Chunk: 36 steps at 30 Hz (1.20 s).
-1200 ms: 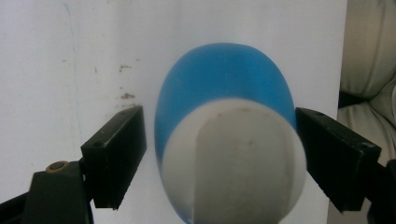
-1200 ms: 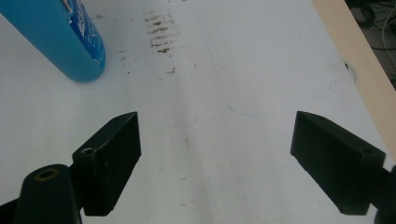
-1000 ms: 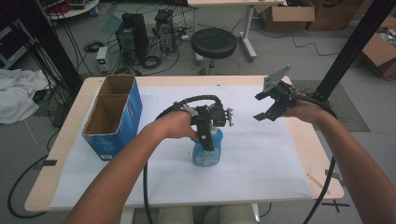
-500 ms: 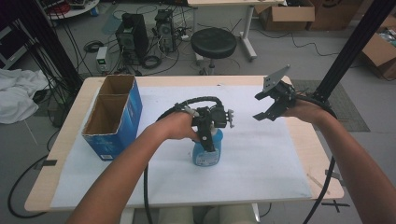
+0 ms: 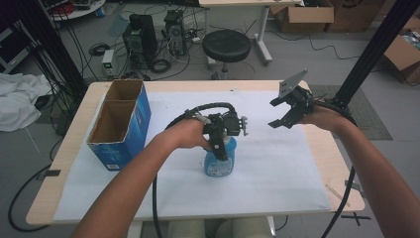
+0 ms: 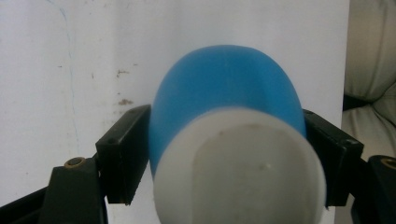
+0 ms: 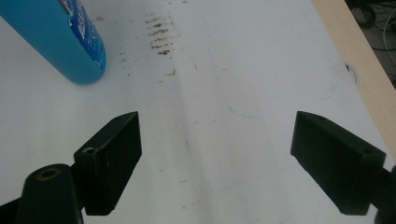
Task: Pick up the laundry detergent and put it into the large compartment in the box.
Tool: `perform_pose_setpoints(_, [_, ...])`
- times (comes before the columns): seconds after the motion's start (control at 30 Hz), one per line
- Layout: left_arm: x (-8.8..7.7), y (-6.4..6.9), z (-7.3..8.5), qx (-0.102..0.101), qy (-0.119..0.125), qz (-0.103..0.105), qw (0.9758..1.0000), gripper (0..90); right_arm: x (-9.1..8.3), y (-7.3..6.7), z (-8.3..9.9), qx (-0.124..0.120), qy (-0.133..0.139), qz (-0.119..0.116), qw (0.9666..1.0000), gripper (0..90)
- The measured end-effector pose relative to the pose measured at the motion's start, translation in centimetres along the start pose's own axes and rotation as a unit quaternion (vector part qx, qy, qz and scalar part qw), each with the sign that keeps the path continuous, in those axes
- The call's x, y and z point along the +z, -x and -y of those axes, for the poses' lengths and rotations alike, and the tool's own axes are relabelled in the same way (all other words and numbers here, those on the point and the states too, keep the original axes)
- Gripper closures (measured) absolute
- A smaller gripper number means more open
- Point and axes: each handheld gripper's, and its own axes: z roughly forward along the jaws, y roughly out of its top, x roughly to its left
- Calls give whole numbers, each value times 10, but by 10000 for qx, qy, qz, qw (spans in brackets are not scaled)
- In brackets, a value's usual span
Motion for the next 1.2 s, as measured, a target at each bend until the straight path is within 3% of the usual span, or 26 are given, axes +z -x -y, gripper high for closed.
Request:
perform_pose_setpoints(0.7, [0, -1, 1, -21, 34, -49, 10000, 318, 1, 0, 0, 16, -17, -7, 10000, 160])
perform_pose_setpoints(0.9, [-1, 0, 2, 28, 100, -6, 9999, 369, 1, -1, -1, 4, -15, -22, 10000, 160])
perform_pose_setpoints(1.2, [-2, 1, 2, 73, 121, -16, 9999, 376, 1, -1, -1, 15, -24, -40, 10000, 163])
